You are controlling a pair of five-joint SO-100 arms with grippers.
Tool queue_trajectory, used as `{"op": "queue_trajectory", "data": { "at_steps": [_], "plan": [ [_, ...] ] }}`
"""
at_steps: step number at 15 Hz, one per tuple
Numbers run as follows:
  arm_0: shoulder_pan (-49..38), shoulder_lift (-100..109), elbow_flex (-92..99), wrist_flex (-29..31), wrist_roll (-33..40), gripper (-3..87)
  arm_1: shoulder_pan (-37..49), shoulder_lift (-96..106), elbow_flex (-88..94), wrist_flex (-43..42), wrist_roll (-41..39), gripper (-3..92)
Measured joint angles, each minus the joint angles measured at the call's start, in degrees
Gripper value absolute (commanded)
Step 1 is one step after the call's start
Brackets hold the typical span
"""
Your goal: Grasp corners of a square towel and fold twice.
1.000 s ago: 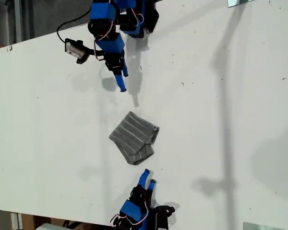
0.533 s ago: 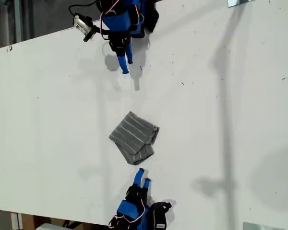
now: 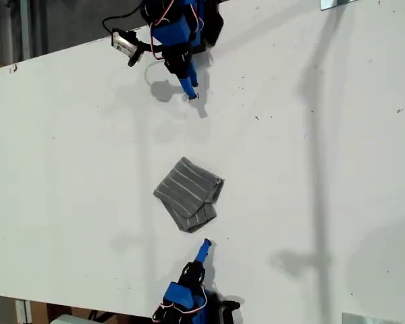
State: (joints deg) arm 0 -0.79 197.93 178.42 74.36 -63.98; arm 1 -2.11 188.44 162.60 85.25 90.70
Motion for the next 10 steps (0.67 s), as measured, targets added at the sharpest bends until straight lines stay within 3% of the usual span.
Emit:
{"op": "queue_trajectory", "data": {
  "at_steps": [2,10],
  "plan": [
    [0.0,0.0,0.0,0.0,4.7,19.7,-2.3,0.0,0.0,0.0,-0.1,20.6],
    [0.0,0.0,0.0,0.0,5.5,19.0,-2.8,0.0,0.0,0.0,-0.1,20.6]
  ]
}}
